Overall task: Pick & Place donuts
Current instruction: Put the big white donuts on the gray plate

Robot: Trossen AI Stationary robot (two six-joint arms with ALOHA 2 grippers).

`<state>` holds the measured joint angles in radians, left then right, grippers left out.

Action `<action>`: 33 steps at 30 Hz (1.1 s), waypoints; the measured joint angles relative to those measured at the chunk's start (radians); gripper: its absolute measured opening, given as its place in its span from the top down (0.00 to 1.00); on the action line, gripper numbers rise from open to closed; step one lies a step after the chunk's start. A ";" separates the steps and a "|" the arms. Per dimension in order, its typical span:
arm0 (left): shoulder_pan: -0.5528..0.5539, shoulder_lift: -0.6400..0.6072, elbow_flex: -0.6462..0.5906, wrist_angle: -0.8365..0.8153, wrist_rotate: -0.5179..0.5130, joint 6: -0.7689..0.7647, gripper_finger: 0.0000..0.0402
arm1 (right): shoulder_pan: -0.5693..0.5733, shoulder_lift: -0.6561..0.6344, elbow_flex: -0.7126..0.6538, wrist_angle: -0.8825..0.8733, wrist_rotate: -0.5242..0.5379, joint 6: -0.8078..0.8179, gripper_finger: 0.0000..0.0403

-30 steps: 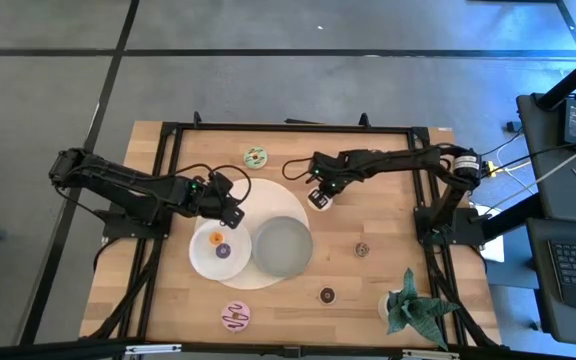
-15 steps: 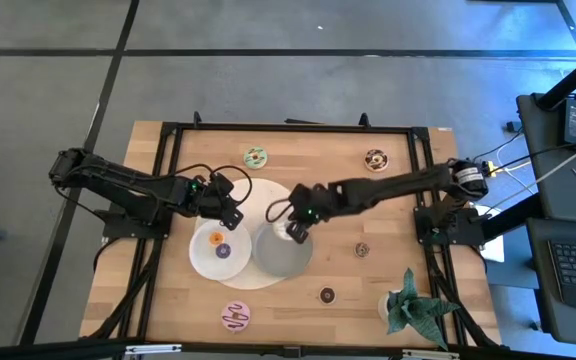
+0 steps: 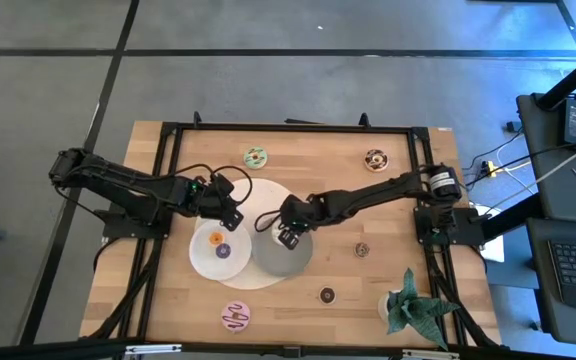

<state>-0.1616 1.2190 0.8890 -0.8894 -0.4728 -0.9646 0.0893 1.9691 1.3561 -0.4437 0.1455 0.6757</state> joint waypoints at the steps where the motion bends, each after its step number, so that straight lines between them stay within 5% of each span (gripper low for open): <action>1: 0.000 0.000 0.000 0.001 0.001 0.000 0.58 | -0.004 0.004 0.000 0.006 0.000 -0.003 0.96; 21: 0.000 0.000 0.000 0.000 -0.004 -0.001 0.59 | -0.021 0.004 0.000 0.016 -0.061 -0.052 0.86; 33: 0.000 0.000 0.000 0.000 -0.004 -0.001 0.58 | -0.036 0.004 0.000 0.017 -0.061 -0.049 0.69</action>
<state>-0.1616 1.2190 0.8891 -0.8890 -0.4770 -0.9657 0.0534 1.9731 1.3566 -0.4268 0.0850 0.6268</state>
